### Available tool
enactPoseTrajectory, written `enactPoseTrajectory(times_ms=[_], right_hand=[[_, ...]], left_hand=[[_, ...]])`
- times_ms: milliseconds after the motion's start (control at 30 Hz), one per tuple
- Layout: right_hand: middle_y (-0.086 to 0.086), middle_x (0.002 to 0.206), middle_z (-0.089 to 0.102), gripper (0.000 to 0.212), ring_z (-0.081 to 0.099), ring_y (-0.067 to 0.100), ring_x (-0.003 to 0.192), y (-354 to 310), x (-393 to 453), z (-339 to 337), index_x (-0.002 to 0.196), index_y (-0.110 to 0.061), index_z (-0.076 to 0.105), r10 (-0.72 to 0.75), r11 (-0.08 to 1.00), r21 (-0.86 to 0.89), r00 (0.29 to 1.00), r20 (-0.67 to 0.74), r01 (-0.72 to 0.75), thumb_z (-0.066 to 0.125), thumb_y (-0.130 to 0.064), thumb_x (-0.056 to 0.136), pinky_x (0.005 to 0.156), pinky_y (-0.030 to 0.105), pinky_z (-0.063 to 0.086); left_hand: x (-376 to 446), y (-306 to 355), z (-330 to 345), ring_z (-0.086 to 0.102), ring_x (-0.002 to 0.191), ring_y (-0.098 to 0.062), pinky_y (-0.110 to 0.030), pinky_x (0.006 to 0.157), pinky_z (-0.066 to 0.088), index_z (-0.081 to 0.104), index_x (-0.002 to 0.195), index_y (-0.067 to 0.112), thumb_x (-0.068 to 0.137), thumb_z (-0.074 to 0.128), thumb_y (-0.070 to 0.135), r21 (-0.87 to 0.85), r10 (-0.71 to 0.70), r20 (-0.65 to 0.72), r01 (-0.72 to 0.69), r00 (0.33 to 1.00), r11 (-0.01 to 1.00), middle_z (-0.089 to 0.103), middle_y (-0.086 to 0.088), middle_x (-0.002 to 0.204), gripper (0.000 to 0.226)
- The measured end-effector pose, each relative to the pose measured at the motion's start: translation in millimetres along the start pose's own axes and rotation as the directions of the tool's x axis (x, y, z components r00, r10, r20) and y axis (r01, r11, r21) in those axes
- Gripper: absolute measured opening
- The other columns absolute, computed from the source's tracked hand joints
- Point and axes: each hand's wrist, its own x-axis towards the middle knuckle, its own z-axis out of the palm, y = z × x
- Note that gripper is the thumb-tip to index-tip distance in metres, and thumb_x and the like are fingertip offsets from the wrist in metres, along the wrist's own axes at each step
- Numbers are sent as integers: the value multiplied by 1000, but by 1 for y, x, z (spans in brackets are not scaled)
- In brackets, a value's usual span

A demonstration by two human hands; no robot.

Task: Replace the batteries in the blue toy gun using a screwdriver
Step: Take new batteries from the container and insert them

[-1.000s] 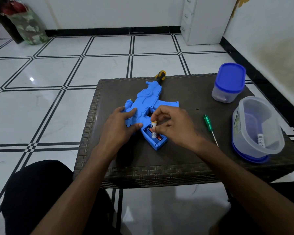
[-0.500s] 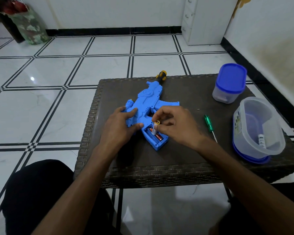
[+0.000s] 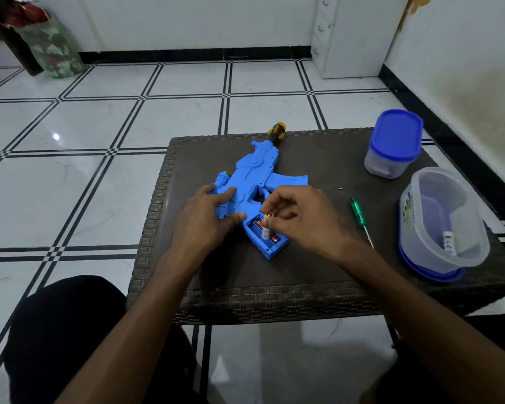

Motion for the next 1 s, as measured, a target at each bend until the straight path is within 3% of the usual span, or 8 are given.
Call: enactPoseTrajectory(times_ms=[133,300,433,533,633,767,833,1000], right_hand=[[-1,80,73,15,73,10,68,0,0,-1,87,-16,71,10,1000,4,1000,28,-10,79,-5,79,70,33,62],[-10,66,71,7,68,-1,59,-1,0,0,89,-24,76,-13,998,-60,1000,26,15,76,-20,83,59,14,50],[-16,77,67,10,63,-5,67,-7,-1,-2,96,-30,75,-7,981,-193,997,83,23,68,-25,91,62,12,43],[0,87,63,15,62,8,65,-16,-3,-6,108,-21,61,38,986,-164,992,124,-18,64,-20,94,51,19,50],[7,86,62,26,61,13,61,-17,-5,-7,102,-17,51,66,991,-125,988,143,-49,72,-13,88,43,21,52],[-3,92,66,26,63,9,73,-15,-1,-3,102,-23,64,75,961,-278,977,200,-17,78,-12,81,70,34,60],[-3,100,68,32,63,11,83,-18,-1,-4,112,-24,69,90,937,-349,964,249,2,78,-16,82,80,30,55],[0,106,73,26,65,12,93,-28,3,-6,110,-16,75,95,874,-480,939,331,81,75,-21,85,78,25,49]], left_hand=[[1,0,0,48,130,-23,-41,104,42,45,143,34,83,68,49,1,-4,4,4,1000,1000,31,-1,156,66],[0,0,-1,45,132,-23,-41,105,41,45,144,33,83,68,48,3,-4,9,4,1000,1000,30,-1,156,66],[1,0,0,45,132,-23,-43,106,42,45,144,33,83,69,48,-2,-8,6,8,1000,1000,30,-1,156,67],[1,0,0,46,131,-24,-46,105,42,45,143,33,83,69,48,-10,-8,5,8,1000,1000,31,-1,156,66],[2,-1,1,48,129,-24,-45,105,42,45,143,34,83,69,48,-10,-9,8,9,1000,1000,31,-1,156,66],[2,-2,1,46,131,-24,-44,106,42,46,142,33,82,70,48,-23,1,4,-1,1000,1000,32,-2,155,66],[2,-2,1,46,131,-25,-45,105,42,46,142,32,83,70,47,-25,2,3,-2,1000,1000,31,-3,155,66],[2,-2,1,46,132,-25,-45,106,42,45,143,33,83,69,47,-17,-4,8,4,1000,1000,30,-2,156,66]])
